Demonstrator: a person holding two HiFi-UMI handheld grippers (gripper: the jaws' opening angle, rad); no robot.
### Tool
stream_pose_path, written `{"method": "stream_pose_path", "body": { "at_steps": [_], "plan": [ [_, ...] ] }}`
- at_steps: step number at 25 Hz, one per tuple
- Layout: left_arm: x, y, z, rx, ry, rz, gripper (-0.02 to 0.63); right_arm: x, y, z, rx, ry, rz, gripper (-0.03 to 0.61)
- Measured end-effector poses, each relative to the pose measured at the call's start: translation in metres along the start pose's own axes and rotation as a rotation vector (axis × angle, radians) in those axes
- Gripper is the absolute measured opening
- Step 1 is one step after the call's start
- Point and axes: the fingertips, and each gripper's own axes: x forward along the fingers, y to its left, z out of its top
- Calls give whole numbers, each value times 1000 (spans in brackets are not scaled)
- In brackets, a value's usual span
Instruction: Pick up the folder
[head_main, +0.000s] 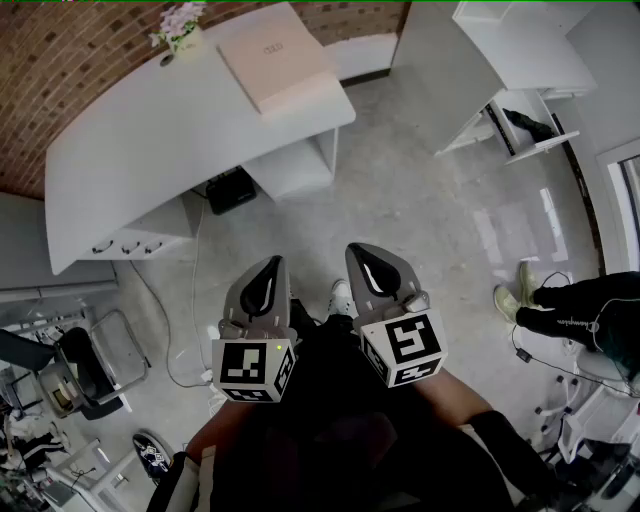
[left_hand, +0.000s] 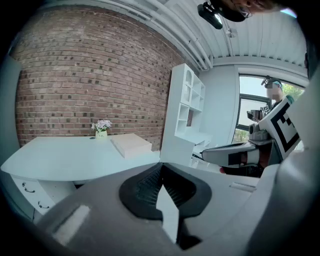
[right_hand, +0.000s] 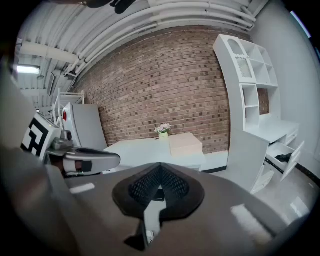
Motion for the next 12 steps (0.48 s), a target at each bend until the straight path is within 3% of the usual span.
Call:
{"method": "stream_pose_path", "body": {
  "at_steps": [12],
  "plan": [
    [7,-12,11,24,-11,5,0,-4,-9,4,21,-6,22,0]
  ]
}}
